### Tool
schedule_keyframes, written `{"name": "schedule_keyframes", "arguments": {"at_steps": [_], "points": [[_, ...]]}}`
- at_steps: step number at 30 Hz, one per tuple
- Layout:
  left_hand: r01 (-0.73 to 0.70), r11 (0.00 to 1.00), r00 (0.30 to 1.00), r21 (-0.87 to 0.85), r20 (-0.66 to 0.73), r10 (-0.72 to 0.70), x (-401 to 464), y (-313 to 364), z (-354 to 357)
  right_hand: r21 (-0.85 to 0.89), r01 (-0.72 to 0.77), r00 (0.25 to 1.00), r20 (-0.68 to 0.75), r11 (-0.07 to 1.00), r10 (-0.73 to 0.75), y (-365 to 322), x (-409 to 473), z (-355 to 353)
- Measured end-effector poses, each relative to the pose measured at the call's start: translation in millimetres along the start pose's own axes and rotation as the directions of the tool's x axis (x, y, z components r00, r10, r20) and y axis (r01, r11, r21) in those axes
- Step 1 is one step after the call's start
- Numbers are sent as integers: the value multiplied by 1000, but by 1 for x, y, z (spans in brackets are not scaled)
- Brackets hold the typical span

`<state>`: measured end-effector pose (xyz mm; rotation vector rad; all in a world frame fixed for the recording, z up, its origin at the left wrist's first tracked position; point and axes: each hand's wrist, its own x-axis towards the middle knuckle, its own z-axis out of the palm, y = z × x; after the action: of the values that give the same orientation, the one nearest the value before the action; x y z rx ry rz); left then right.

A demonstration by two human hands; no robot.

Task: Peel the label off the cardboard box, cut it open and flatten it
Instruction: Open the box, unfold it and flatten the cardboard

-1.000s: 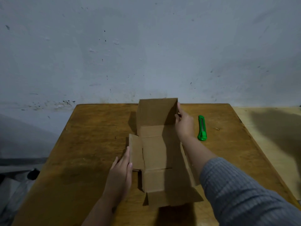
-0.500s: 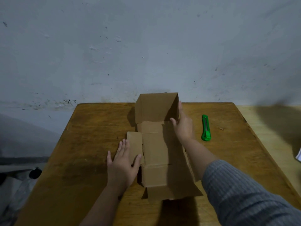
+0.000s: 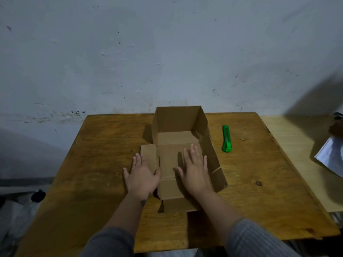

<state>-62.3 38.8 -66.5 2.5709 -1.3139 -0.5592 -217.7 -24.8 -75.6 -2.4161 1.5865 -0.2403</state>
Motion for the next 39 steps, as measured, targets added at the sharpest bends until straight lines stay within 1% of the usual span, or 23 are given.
{"name": "schedule_keyframes", "arguments": {"at_steps": [4,7,11,13,15,17,20,26,31,33,35,37,39], "points": [[-18,1000,1000,-10,12,18,-10,-7,0,-26,53,982,181,998,-48,-3,-23,9],[-61,998,998,-26,2,61,-17,-15,-2,-47,67,977,206,997,-56,-3,-34,15],[-186,982,981,-37,-57,184,-27,-26,-9,-50,62,972,228,997,-49,-2,-36,15],[-254,966,962,41,-88,257,-30,-29,-15,-46,58,970,240,997,-45,-2,-36,14],[-275,944,949,183,-103,296,-29,-34,-21,-43,54,969,242,998,-42,-3,-37,14],[-251,927,951,278,-109,290,-26,-44,-24,-51,50,970,239,997,-36,-3,-38,15],[-204,929,962,309,-114,249,-26,-58,-28,-72,46,970,243,996,-28,-4,-38,16],[-98,968,993,232,-37,109,-26,-83,-21,-108,60,974,224,992,-34,-10,-47,18],[-27,986,999,166,42,20,-29,-93,-9,-103,73,977,206,992,-51,-16,-56,23],[-7,989,1000,148,24,3,-31,-89,-9,-104,79,979,194,991,-58,-18,-59,23],[1,991,999,132,-36,4,-30,-80,-13,-115,94,983,168,989,-74,-19,-57,21],[-30,990,994,136,-100,43,-28,-63,-18,-137,97,990,116,986,-82,-18,-51,15],[-78,981,985,177,-141,104,-24,-42,-23,-175,77,996,56,982,-68,-15,-39,6]]}}
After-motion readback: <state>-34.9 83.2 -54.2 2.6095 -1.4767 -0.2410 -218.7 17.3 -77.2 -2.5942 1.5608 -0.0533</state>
